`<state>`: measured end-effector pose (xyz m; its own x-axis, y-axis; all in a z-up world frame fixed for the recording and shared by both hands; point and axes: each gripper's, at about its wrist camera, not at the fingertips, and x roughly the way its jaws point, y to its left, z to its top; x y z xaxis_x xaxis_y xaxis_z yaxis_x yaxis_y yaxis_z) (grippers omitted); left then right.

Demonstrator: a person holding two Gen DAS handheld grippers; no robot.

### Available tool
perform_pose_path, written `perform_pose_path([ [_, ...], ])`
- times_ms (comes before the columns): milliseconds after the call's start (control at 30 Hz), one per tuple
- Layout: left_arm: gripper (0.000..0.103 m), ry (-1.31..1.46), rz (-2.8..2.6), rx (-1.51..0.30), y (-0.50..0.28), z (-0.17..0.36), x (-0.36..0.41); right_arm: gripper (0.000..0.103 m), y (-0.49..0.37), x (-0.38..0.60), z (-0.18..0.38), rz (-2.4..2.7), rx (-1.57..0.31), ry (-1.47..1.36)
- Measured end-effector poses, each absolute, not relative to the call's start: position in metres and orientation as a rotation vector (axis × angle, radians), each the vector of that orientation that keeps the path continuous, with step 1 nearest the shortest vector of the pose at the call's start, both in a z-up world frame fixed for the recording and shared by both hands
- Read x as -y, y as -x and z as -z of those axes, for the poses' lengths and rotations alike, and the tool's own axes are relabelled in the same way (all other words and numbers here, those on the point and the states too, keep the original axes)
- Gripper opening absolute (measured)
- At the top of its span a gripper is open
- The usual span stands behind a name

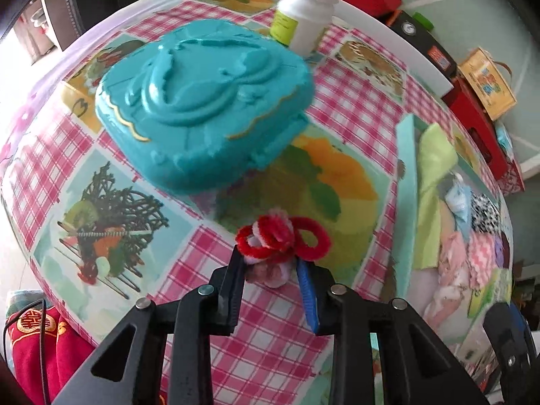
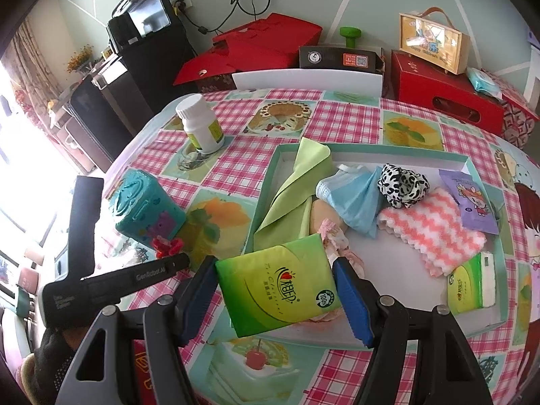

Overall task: Organize soft objects
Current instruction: 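Carry the red hair tie and green tissue pack with both grippers over the tray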

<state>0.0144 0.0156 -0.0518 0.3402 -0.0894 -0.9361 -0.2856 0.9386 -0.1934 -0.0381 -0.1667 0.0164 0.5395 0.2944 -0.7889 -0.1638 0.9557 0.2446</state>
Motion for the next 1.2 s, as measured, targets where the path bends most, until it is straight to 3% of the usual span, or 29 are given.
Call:
perform_pose_path([
  [633,0.031,0.264,0.136,-1.054,-0.004,-0.016,0.024,0.072,0.037,0.193,-0.018,-0.194,-0.938,-0.215],
  [1200,0.033,0.107,0.363,-1.078,-0.02,0.012,0.085,0.072,0.03,0.252,0.014,0.074,-1.046,-0.313],
])
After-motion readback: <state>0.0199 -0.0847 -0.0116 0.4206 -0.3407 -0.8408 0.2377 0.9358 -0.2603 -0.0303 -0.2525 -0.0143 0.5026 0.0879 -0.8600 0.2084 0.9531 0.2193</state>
